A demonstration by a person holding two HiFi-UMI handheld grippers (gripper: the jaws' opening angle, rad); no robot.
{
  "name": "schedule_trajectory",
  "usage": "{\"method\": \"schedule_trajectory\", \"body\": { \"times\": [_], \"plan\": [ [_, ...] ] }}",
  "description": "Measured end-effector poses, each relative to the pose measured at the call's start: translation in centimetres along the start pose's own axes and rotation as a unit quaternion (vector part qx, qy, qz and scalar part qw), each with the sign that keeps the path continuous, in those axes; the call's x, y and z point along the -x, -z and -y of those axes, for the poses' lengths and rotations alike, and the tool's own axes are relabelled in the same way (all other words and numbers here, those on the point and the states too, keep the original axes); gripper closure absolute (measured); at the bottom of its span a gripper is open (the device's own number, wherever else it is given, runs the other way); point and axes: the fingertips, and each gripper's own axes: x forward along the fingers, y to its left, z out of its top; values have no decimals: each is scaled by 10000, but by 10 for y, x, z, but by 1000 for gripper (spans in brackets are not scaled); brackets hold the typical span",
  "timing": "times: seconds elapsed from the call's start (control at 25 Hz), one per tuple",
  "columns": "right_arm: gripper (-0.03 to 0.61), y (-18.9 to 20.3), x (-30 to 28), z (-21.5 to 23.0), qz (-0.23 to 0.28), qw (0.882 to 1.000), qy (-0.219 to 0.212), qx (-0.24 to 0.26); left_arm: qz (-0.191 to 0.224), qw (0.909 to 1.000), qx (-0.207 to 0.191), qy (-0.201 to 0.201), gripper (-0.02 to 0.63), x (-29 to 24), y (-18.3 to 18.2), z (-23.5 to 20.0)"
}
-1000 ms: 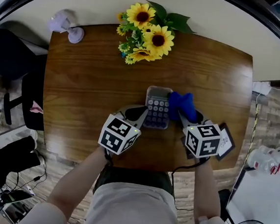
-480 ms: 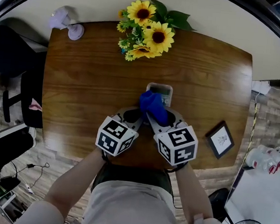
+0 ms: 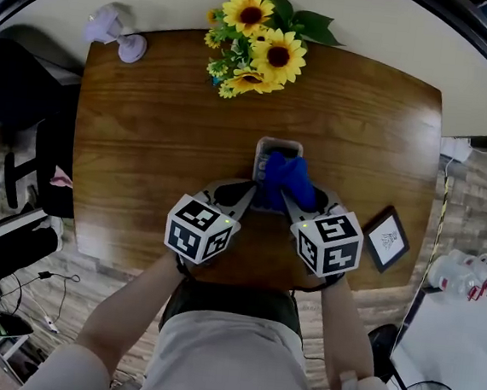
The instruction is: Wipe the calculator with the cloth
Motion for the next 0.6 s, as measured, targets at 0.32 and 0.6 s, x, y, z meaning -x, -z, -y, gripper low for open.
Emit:
{"method": "schedule_trajectory", "body": {
  "times": [0.32, 0.6],
  "plan": [
    [460, 29, 29, 58, -325, 9946, 963, -223, -21, 10000, 5, 31, 611, 0, 1, 0],
    [459, -19, 32, -13, 519, 9983, -91, -251, -61, 10000, 41, 30, 611, 1, 1, 0]
  ]
}}
